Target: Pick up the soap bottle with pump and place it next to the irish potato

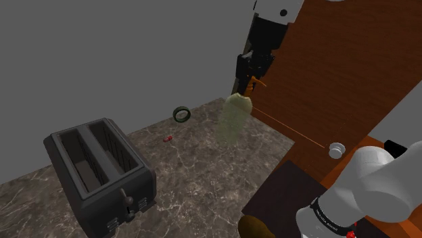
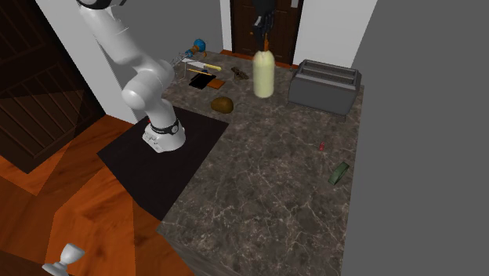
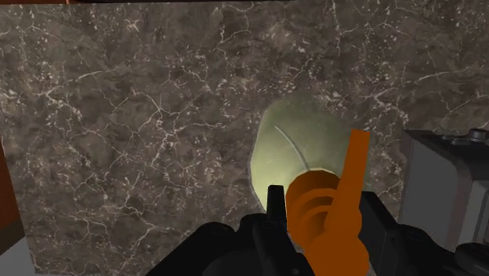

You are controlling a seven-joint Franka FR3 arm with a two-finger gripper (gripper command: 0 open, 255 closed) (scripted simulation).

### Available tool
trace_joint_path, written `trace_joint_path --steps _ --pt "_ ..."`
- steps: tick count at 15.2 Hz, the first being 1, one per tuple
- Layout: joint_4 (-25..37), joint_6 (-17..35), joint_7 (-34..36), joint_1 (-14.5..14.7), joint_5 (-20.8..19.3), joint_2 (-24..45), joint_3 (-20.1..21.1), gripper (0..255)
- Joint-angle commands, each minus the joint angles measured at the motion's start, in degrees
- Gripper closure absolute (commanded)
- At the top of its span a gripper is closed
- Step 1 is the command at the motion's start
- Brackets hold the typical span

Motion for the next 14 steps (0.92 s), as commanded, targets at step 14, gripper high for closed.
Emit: trace_joint_path --steps 14 --pt "8.98 -7.31 20.6 5.45 4.88 -0.51 14.48 255"
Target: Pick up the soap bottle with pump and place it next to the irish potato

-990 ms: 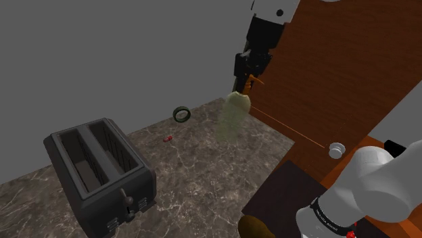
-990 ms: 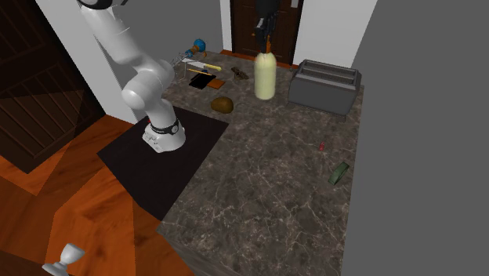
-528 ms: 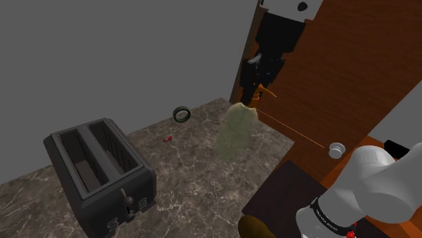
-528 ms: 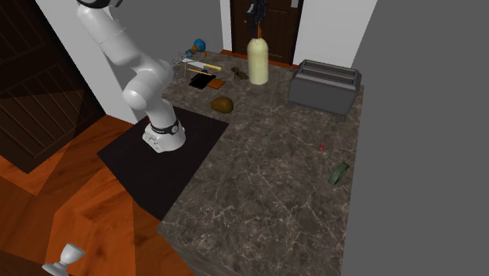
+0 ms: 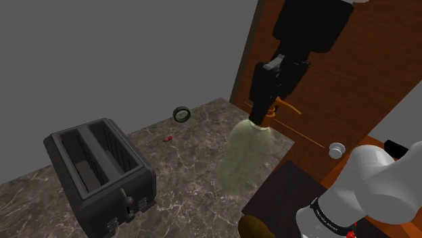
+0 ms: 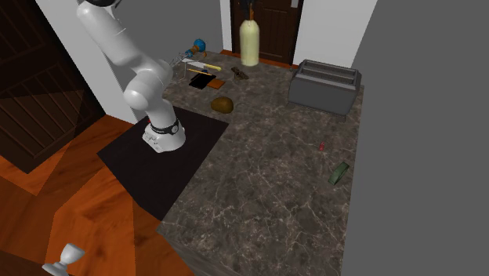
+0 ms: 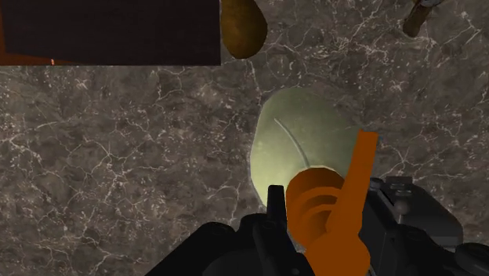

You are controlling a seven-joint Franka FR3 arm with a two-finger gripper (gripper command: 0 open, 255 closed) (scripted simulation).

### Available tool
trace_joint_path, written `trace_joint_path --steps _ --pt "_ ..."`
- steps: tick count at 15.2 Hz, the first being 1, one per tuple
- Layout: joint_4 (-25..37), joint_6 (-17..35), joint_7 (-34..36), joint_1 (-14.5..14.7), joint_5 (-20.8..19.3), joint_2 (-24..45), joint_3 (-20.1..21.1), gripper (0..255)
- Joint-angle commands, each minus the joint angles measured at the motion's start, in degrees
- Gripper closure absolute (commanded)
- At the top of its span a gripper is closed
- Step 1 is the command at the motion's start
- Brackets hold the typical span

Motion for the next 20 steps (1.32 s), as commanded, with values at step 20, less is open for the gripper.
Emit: trace_joint_path --steps 20 --pt "9.87 0.8 20.99 2.97 -1.06 9.13 17.12 255"
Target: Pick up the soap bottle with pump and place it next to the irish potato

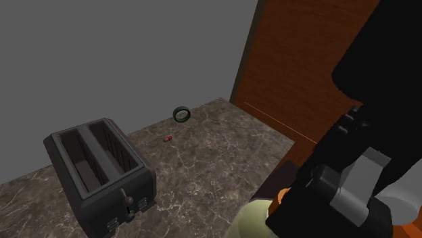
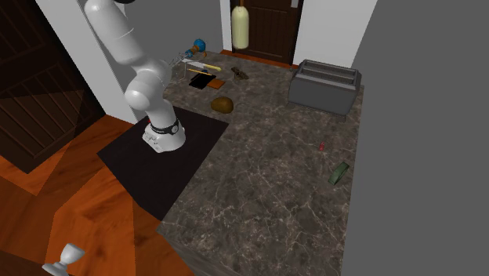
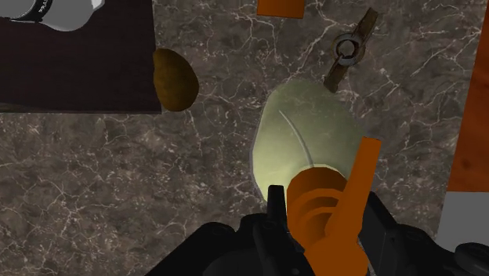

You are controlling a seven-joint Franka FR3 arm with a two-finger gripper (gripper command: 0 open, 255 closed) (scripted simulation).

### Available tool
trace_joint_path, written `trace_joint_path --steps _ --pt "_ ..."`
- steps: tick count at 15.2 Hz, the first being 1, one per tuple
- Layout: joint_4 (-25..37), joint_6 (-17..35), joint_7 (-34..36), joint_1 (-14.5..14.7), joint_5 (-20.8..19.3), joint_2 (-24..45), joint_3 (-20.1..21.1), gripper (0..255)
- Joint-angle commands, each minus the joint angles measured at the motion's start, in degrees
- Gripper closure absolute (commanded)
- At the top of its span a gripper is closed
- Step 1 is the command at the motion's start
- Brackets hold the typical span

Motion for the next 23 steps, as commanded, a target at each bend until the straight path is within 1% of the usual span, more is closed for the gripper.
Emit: trace_joint_path --steps 1,11,23 --pt "-2.07 1.66 -0.25 0.15 0.35 -0.57 -0.09 255" --pt "-12.28 9.3 -1.84 1.05 2.32 -3.68 -0.69 255" --pt "-22.48 18.34 -2.67 1.86 3.71 -5.08 0.09 255"
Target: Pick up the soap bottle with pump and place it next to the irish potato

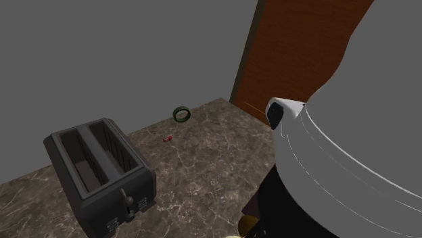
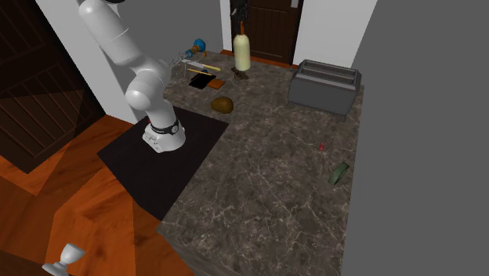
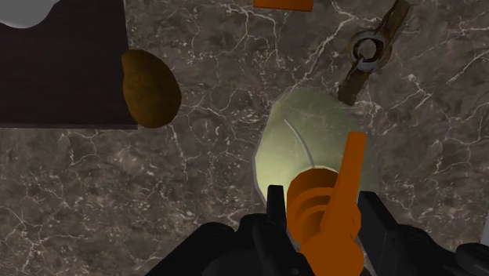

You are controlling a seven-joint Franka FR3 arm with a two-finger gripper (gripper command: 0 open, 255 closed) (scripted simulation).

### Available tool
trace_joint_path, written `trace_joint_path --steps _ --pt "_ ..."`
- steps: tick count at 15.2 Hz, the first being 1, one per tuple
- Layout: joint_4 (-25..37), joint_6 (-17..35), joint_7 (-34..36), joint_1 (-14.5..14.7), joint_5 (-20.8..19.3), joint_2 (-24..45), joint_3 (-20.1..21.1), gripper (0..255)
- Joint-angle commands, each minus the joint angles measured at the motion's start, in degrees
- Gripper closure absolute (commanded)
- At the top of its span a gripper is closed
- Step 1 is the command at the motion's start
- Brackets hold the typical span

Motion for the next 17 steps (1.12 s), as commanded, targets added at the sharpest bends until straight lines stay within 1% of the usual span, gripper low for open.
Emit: trace_joint_path --steps 1,17 --pt "-1.57 1.66 -0.01 0.07 0.12 0.03 0.31 255" --pt "-12.22 14.17 0.52 0.13 0.3 2.07 3.36 255"
